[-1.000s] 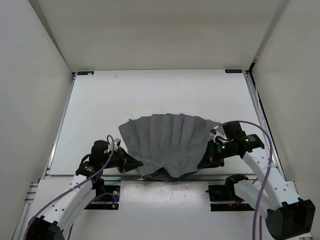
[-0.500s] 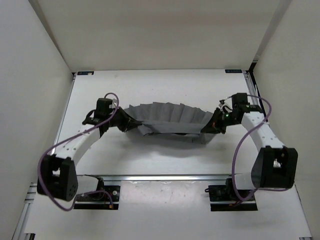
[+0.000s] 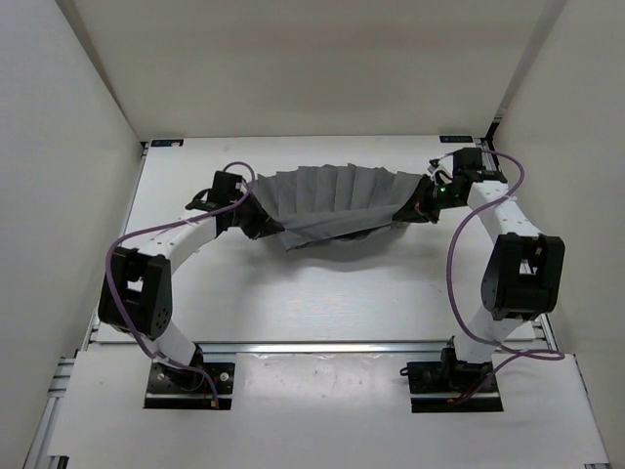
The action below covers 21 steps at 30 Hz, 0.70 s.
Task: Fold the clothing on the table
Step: Fold the skirt
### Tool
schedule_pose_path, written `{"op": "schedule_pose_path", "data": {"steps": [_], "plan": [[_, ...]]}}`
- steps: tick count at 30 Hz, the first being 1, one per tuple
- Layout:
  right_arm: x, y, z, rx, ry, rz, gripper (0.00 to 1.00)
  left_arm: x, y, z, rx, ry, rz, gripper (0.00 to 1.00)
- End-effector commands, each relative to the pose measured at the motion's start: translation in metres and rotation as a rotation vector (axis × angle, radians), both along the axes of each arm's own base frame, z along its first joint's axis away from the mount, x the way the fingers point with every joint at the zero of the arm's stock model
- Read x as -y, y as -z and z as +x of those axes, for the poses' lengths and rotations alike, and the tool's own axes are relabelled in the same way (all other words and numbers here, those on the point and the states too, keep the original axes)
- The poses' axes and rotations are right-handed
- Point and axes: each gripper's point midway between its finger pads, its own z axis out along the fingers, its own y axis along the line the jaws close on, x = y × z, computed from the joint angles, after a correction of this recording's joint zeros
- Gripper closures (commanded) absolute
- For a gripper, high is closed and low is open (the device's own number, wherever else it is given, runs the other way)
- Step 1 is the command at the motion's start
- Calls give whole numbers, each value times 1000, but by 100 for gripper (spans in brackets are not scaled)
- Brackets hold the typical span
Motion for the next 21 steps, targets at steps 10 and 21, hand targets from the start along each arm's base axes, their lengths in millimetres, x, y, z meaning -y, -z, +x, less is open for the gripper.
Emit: {"op": "schedule_pose_path", "data": {"steps": [10,21], "plan": [[-8,-27,-86,70,-54,-157,100,-28,-59,-57,142,-41,63,100],[-13,-51,-35,146,-19,-80,100,-48,-52,-31,144,-93,77,92]]}}
